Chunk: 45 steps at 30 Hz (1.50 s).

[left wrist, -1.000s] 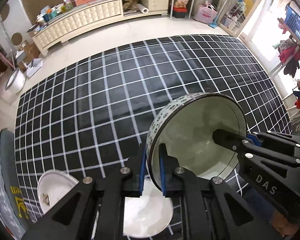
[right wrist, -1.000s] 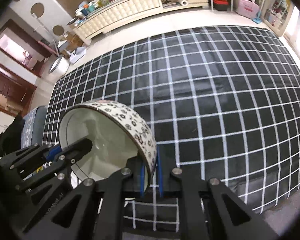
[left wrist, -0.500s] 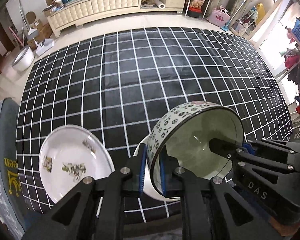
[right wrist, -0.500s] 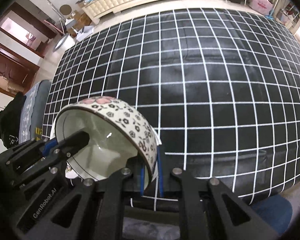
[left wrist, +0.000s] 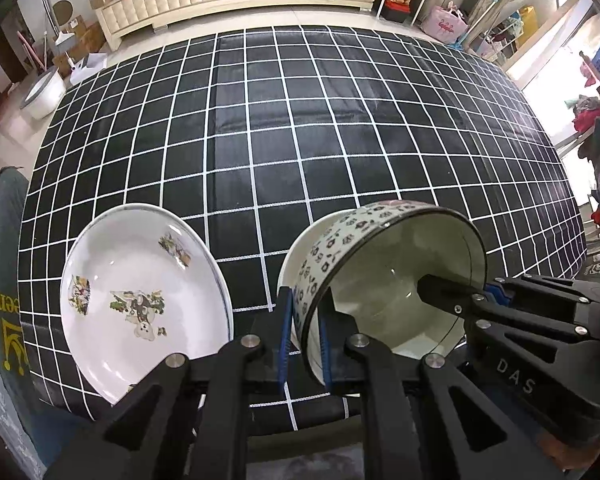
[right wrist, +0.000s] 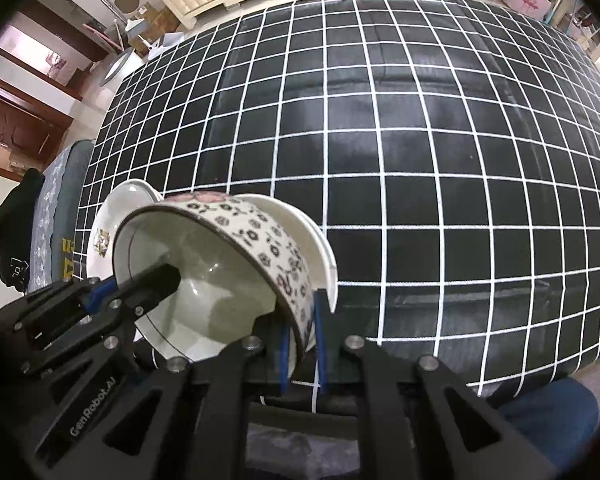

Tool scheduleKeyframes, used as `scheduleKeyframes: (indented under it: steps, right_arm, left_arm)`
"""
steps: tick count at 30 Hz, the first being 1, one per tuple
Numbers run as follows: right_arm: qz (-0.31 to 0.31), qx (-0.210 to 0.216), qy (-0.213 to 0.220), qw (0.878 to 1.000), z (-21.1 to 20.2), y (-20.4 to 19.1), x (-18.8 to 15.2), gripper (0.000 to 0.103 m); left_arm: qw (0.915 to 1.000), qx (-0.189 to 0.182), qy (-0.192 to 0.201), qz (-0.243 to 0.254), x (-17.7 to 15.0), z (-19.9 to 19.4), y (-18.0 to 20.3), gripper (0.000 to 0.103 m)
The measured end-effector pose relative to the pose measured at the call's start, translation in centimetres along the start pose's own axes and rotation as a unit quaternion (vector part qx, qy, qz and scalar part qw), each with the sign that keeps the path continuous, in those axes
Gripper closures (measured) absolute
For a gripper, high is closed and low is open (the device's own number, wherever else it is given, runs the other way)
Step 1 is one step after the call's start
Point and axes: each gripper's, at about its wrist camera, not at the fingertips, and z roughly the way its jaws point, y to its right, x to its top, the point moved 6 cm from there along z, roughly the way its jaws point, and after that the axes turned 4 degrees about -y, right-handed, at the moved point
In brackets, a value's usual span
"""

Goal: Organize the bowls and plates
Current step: 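Lift the green-speckled bowl and carry it over the nested white bowls, then lower the green-speckled bowl into the nested white bowls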

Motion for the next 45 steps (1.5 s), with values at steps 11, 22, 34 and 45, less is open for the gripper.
scheduleKeyframes:
  steps: [11, 22, 34, 45]
  right_arm:
    - [-0.015, -0.019, -0.010, 1.000, 0.7, -0.5, -0.1, 0.089]
    - [-0.040, -0.092, -0.004, 0.995, 0.7, -2.2, 0.2, 0.089]
    - [-0.046, -0.141, 0.004, 0.989, -0.4, -2.2, 1.0, 0.072]
    - [-0.045, -0.125, 0.048, 0.990, -1.6, -0.6, 1.6, 0.053]
  left_arm:
    - [0.9999, -0.003, -0.010, -0.005, -0.5, 1.5, -1.0, 0.092]
    - [0.9999, -0.007, -0.009, -0.002, -0.3, 1.4, -1.1, 0.092]
    - [0.9992, -0.024, 0.023, 0.025, 0.4, -0.6, 0.0, 0.093]
    - [0.9995, -0.024, 0.019, -0.001, 0.3, 0.2, -1.8, 0.092]
